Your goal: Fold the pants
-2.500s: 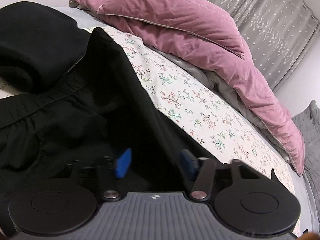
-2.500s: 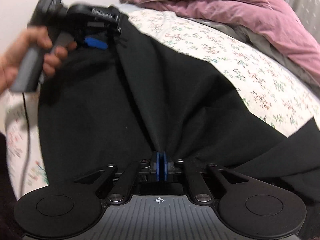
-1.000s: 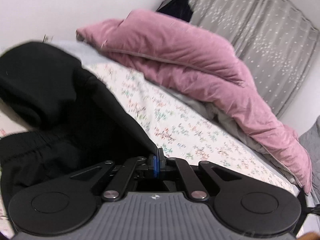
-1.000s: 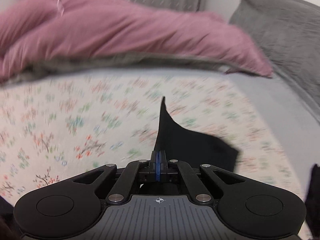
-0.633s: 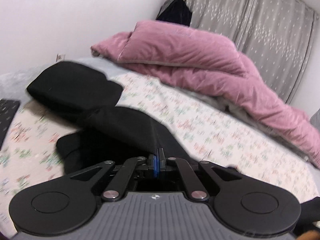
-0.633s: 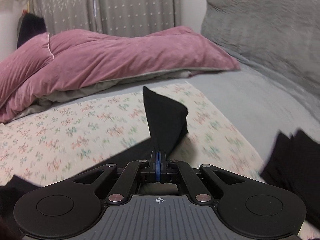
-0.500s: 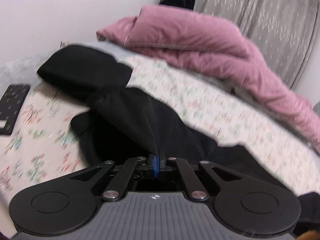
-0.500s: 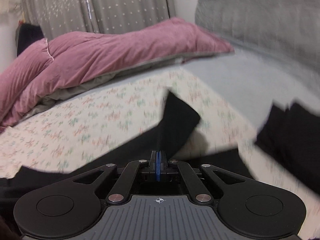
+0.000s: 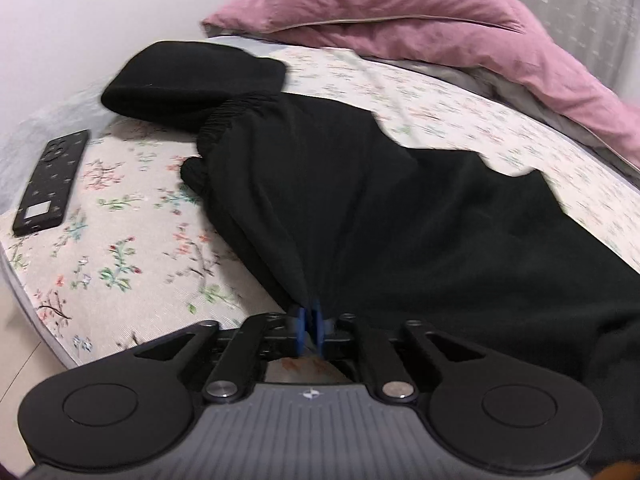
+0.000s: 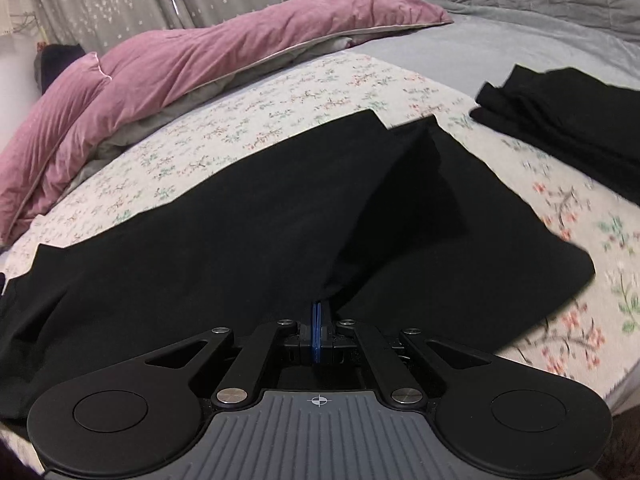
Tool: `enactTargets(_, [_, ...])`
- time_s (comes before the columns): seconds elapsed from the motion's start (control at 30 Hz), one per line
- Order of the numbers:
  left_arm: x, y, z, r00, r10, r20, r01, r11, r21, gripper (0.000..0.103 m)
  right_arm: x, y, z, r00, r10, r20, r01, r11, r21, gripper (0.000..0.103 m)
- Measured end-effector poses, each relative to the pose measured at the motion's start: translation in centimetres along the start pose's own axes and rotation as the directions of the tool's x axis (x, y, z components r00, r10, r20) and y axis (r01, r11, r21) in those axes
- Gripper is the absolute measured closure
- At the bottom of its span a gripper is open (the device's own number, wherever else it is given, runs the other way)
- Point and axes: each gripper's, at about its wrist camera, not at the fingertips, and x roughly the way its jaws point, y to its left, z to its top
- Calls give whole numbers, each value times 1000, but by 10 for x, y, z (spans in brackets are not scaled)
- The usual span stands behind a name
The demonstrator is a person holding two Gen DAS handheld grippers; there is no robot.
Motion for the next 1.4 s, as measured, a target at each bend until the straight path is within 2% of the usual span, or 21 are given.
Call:
enactTargets(0.07, [-12,-7,-7,999,-43,7,43,999,26,47,-5,-8,-2,999,43,20,-43,999,12,94])
enactTargets(0.1, [-20,-14,-12,998,-60,8,60,997,50,43,-7,-13,-1,998,59,23,-59,998,32,91])
enactTargets(0.17, [-32,-25,-21,995,-98,21,96,992,83,36,-11,-28,3,997,73,39,-76,992,96,80])
enactTargets(0.23, [-46,-40,-34,983,-182,35,177,977,118,31,-15,-44,7,995,65,70,-76,985,158,64])
enactTargets(0.3, [-54,-59,-48,954,-299,21,292,944,150,28,-17,-58,10,995,49,84,-65,977,205,62])
enactTargets(0.4, [-62,-96,-69,894,-448,-16,440,871,219,23,-16,-78,12,994,63,89,-85,958,274,62])
enactTargets(0.43, [-63,-112,-76,872,-488,-39,482,841,246,20,-15,-83,12,993,76,93,-100,950,296,63])
enactTargets(0.53, [-64,-147,-91,830,-549,-97,550,780,299,19,-13,-91,10,989,104,101,-132,936,325,63])
enactTargets(0.67, [-67,-192,-108,805,-578,-135,576,706,412,18,-13,-95,8,986,126,107,-153,940,305,63])
enactTargets(0.77, [-68,-226,-123,789,-592,-164,583,638,503,18,-11,-99,9,984,142,106,-168,937,306,63])
enactTargets(0.87, [-66,-248,-132,786,-589,-186,574,583,575,18,-7,-103,10,983,147,107,-174,932,319,64])
enactTargets(0.93, [-65,-264,-143,798,-574,-186,548,560,622,18,-3,-105,11,983,144,117,-175,927,333,64])
enactTargets(1.0, [-62,-275,-148,816,-554,-165,508,552,661,18,1,-106,14,983,133,128,-170,920,354,66])
enactTargets(1.1, [-62,-286,-150,825,-545,-150,489,556,672,18,9,-108,20,984,106,143,-153,916,371,72])
enactTargets(1.17, [-63,-293,-150,829,-541,-143,480,557,678,18,12,-106,23,987,65,149,-114,931,347,85])
enactTargets(1.2, [-63,-297,-151,830,-540,-138,474,554,685,18,12,-104,24,988,28,151,-76,944,321,98])
enactTargets(1.23, [-64,-298,-152,832,-539,-130,465,550,694,20,11,-102,24,988,0,157,-48,952,303,102])
enactTargets(1.3, [-67,-302,-156,829,-545,-123,454,528,718,39,4,-99,23,984,-45,174,-4,963,270,102])
enactTargets(1.33, [-69,-305,-159,823,-552,-131,459,511,727,59,-1,-96,22,981,-66,181,21,970,243,103])
enactTargets(1.37, [-70,-307,-161,820,-556,-136,461,500,733,69,-5,-94,21,980,-83,182,42,975,216,103])
enactTargets(1.4, [-73,-309,-164,819,-558,-135,456,488,744,71,-10,-92,19,979,-97,179,63,981,185,103])
